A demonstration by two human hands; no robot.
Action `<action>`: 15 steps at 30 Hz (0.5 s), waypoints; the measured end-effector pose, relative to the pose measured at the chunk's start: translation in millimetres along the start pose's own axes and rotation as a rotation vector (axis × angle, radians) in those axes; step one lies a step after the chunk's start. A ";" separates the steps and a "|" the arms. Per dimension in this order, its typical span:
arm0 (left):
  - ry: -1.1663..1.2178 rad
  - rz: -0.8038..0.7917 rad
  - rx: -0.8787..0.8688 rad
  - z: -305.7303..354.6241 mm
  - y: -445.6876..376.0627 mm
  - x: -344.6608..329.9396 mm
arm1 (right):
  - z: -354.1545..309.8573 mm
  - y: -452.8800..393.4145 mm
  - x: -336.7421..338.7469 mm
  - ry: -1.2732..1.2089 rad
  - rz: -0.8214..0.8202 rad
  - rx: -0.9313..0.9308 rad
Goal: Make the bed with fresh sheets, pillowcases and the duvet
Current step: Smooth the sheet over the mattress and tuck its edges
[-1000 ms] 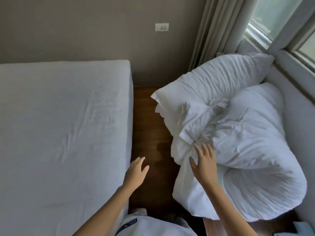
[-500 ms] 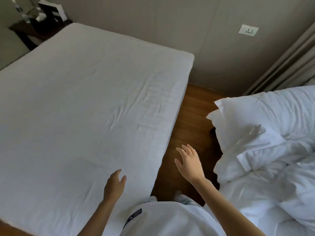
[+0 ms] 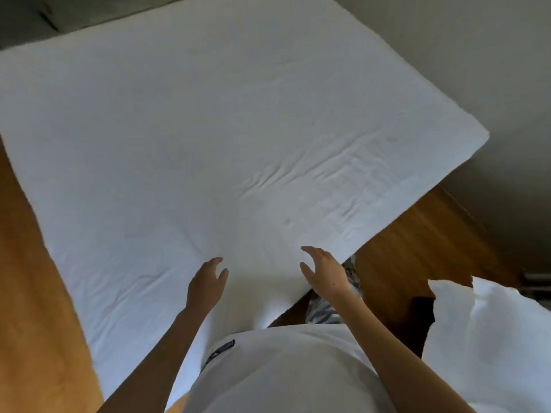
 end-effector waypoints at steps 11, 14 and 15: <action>0.061 0.055 0.285 192.3 -78.9 -219.1 | 249.8 -191.7 74.9 0.066 -0.282 0.180; 0.033 -0.027 0.279 246.6 -116.4 -261.1 | 305.4 -238.4 91.6 0.162 -0.272 0.218; 0.031 -0.039 0.281 257.8 -129.8 -271.1 | 316.7 -253.8 91.8 0.189 -0.272 0.234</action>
Point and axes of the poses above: each hand's wrist, its own y-axis away from the middle knuckle, its own x-axis out of the back of the hand, z = x × y, the point moved 2 cm from there along -y, towards the middle knuckle, and after that the axes turned 9 degrees about y, right-handed, at the moved point
